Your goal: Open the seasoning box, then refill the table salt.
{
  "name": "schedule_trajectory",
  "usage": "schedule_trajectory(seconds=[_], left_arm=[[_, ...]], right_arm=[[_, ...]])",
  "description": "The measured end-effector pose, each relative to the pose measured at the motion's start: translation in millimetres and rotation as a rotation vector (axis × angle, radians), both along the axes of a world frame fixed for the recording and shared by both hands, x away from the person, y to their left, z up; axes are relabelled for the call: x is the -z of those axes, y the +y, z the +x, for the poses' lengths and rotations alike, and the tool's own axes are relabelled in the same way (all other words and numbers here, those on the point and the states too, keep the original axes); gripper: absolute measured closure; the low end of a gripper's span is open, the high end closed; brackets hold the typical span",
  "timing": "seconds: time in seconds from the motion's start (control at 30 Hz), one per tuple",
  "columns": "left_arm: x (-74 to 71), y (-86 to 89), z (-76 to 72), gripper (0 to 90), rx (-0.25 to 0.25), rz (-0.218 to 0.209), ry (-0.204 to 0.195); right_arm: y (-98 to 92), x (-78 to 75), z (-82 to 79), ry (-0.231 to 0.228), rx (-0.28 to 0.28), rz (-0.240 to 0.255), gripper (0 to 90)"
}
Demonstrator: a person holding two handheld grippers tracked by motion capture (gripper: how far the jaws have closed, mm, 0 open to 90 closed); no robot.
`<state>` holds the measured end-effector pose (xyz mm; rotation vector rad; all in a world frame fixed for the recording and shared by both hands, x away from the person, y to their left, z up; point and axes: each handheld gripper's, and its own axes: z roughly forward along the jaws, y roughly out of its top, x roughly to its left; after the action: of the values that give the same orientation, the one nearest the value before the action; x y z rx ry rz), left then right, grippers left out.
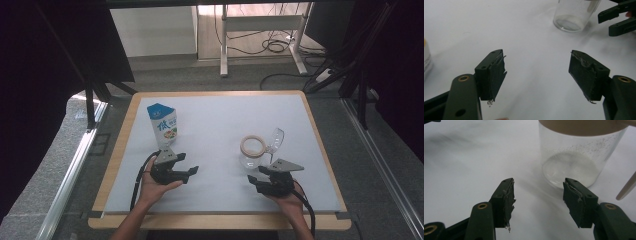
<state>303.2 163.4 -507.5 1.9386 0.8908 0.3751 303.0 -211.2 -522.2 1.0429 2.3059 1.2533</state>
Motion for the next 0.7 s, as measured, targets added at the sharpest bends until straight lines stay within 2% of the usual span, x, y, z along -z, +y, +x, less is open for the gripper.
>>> schedule_trajectory(seconds=[0.3, 0.53, 0.7], left_arm=[[-4.0, 18.3, -7.8, 29.9, -0.046, 0.014, -0.006], [-6.9, 44.2, -17.1, 31.0, -0.134, 0.01, -0.017], [-15.7, 67.5, -11.5, 31.7, -0.215, 0.02, -0.032]], right_arm=[[4.3, -3.1, -0.5, -0.009, -0.015, 0.004, 42.7], [9.4, -1.0, 0.8, -0.003, -0.033, -0.001, 42.6], [13.3, -1.2, 1.0, -0.007, -0.034, -0.005, 42.6]])
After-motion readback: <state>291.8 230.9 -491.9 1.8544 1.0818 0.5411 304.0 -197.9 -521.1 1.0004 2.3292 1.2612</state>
